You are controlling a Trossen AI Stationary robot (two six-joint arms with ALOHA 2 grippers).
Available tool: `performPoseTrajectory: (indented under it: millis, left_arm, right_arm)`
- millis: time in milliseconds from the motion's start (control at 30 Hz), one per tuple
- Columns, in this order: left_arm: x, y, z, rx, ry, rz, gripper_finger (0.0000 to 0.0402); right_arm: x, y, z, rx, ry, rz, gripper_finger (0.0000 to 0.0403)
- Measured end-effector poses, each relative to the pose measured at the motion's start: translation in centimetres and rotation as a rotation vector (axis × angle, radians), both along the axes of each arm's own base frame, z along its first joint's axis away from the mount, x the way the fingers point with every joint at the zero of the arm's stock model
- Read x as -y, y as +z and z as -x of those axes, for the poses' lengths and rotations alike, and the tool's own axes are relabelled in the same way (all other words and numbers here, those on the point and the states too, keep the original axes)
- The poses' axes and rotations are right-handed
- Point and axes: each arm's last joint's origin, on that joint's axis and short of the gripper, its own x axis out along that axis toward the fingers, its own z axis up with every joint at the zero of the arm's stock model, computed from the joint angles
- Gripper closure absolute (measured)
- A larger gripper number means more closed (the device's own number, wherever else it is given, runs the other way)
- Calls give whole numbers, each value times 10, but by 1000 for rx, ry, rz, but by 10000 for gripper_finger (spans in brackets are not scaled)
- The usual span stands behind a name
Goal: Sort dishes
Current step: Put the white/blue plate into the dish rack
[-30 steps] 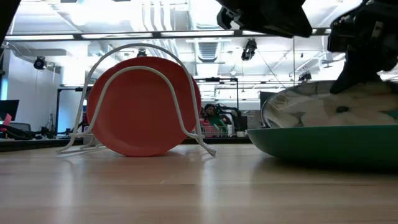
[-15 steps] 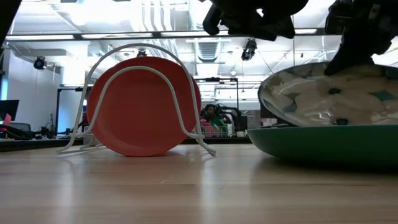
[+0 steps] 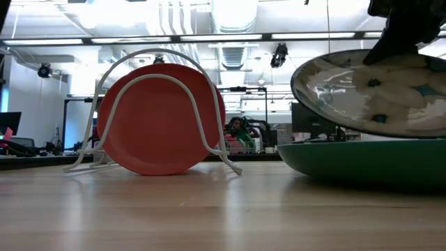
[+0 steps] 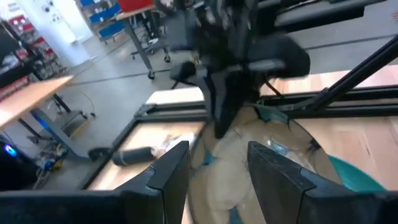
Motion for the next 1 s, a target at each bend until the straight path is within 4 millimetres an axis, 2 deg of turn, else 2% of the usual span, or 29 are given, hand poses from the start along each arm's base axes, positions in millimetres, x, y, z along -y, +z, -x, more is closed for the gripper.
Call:
performPoseTrajectory:
  millis: [133,500,667,800,933,1000]
  left_arm:
    - [-5,21,15,-22,-4,-17,249]
    - [-8,49,39,-23,-69,-6,249]
    - [-7,64,48,18,-98,21,249]
    - [-2,59,51,-3,-146,23,249]
    - [-3,37,57,-66,-144,30,249]
    - [-4,31,61,-40,-136,65,249]
  right_arm:
    - [-4,2,1,23,3,25,403]
    - [-24,3,9,108,9,132,403]
    - [-37,2,6,153,8,187,403]
    - [-47,0,3,189,-7,240,403]
    - [-58,0,1,243,-26,280,403]
    - [-63,-1,2,257,-24,296,403]
